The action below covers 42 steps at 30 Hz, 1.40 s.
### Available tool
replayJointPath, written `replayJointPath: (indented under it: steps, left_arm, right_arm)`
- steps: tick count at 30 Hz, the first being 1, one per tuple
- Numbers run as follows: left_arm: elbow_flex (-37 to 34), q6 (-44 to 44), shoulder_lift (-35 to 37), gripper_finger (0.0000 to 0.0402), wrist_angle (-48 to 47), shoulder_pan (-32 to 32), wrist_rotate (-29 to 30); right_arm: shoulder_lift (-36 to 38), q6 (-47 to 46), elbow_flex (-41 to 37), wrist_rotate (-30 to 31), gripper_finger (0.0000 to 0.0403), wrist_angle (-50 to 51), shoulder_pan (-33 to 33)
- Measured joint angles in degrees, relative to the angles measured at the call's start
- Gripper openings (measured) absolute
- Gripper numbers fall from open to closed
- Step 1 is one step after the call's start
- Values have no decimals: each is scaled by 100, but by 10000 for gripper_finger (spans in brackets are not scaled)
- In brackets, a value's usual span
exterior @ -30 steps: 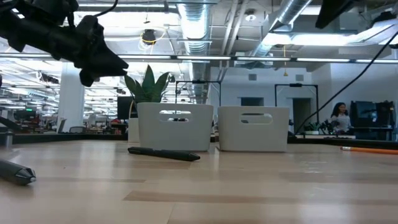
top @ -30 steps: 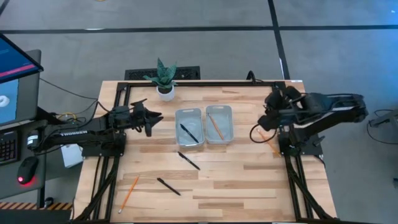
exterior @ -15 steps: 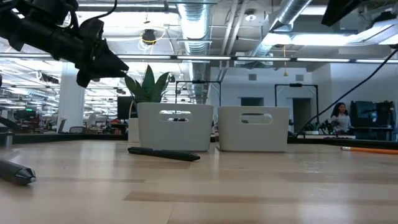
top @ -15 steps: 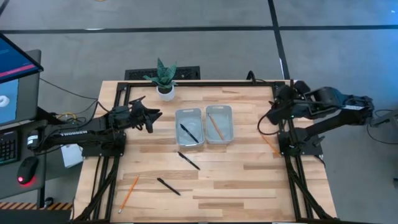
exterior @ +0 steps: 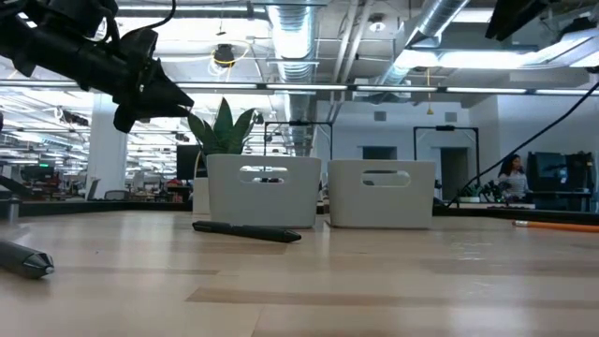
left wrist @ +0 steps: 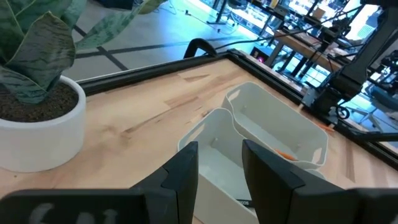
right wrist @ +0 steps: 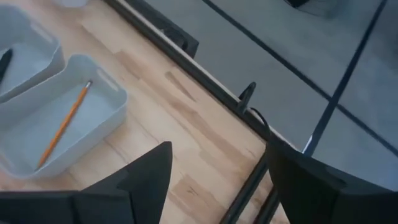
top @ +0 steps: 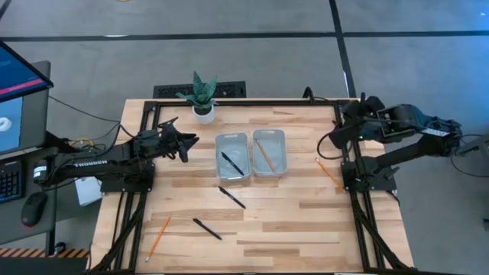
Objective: Sort pens & pencils
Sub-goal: Put the right orange pencil into the right gray bin
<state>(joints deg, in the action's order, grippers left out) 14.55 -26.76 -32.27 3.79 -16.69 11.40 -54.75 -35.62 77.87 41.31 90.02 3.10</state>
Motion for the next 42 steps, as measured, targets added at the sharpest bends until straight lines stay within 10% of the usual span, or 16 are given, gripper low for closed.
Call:
replayJointPath:
  steps: [28,42]
  left_arm:
    - [0,-4,0,115,-4,1,282]
    - [2,57,0,115,-28,0,286]
  right_arm:
    - [773,-746,-3343,-3011,282,-1491,-1208]
    - [-165,-757,-3375,-3778,282,-2002,-1642]
